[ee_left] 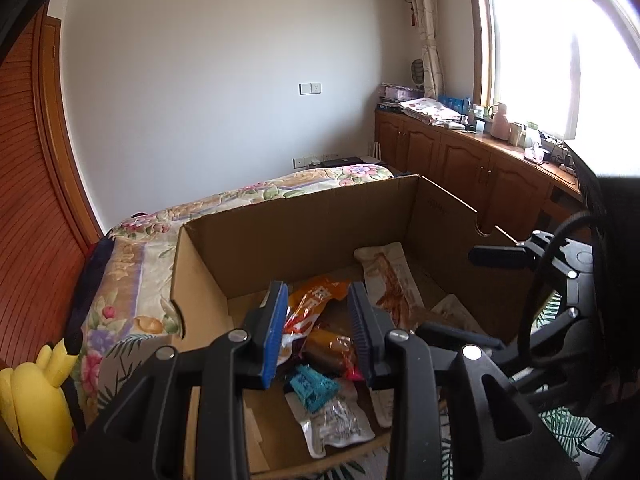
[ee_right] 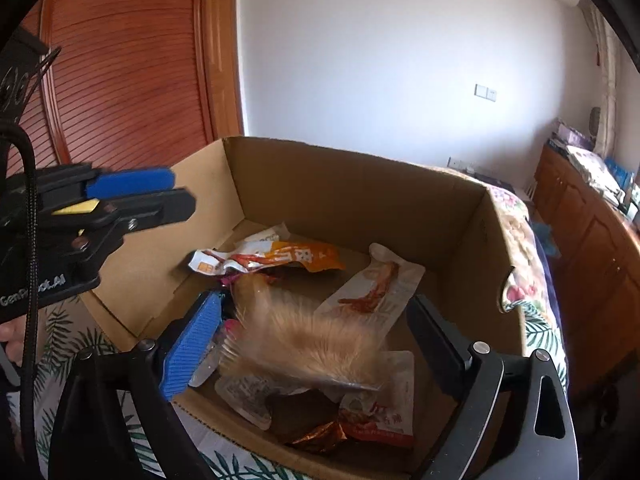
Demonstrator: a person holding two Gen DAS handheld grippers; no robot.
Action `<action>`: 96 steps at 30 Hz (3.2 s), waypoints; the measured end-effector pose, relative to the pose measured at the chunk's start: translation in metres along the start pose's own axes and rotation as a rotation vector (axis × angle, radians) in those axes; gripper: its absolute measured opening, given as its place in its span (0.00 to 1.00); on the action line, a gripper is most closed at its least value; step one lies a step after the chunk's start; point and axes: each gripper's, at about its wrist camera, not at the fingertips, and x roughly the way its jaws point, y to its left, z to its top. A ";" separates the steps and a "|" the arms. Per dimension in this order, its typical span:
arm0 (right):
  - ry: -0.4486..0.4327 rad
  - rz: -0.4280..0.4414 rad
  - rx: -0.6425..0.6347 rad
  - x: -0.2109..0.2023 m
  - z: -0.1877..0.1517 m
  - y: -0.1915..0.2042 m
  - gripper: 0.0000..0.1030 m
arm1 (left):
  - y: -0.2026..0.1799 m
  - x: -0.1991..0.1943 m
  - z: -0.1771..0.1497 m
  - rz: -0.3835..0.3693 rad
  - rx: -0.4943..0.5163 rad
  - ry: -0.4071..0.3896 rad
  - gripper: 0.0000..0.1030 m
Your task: Organize snacks
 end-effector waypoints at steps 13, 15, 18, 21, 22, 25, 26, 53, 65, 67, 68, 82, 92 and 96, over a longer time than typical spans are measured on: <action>-0.078 -0.028 0.078 -0.076 -0.022 0.006 0.93 | -0.015 -0.070 -0.021 0.028 -0.008 -0.043 0.32; -0.090 -0.034 0.080 -0.089 -0.026 0.009 0.93 | -0.017 -0.084 -0.025 0.031 -0.013 -0.052 0.33; -0.116 -0.040 0.090 -0.116 -0.036 0.016 0.93 | -0.020 -0.103 -0.034 0.034 -0.019 -0.061 0.35; -0.140 -0.041 0.092 -0.139 -0.043 0.023 0.93 | -0.025 -0.121 -0.041 0.037 -0.026 -0.069 0.41; -0.147 -0.042 0.093 -0.145 -0.046 0.026 0.93 | -0.027 -0.128 -0.044 0.041 -0.027 -0.073 0.46; -0.167 -0.039 0.094 -0.165 -0.053 0.034 0.93 | -0.032 -0.143 -0.051 0.053 -0.035 -0.088 0.53; -0.172 -0.041 0.093 -0.170 -0.054 0.036 0.93 | -0.033 -0.147 -0.054 0.055 -0.038 -0.091 0.53; -0.265 -0.112 0.118 -0.247 -0.102 0.074 1.00 | -0.066 -0.224 -0.100 0.152 -0.095 -0.167 0.98; -0.310 -0.172 0.127 -0.278 -0.130 0.086 1.00 | -0.089 -0.255 -0.132 0.157 -0.118 -0.185 0.98; -0.317 -0.170 0.140 -0.283 -0.137 0.087 1.00 | -0.090 -0.259 -0.137 0.159 -0.125 -0.186 0.98; -0.317 -0.170 0.146 -0.285 -0.139 0.087 1.00 | -0.090 -0.261 -0.138 0.160 -0.128 -0.186 0.98; -0.351 -0.198 0.186 -0.304 -0.170 0.084 1.00 | -0.090 -0.270 -0.161 0.190 -0.143 -0.197 0.98; -0.361 -0.211 0.187 -0.306 -0.172 0.083 1.00 | -0.090 -0.268 -0.166 0.193 -0.146 -0.189 0.98; -0.360 -0.212 0.184 -0.307 -0.174 0.083 1.00 | -0.089 -0.268 -0.167 0.194 -0.146 -0.190 0.98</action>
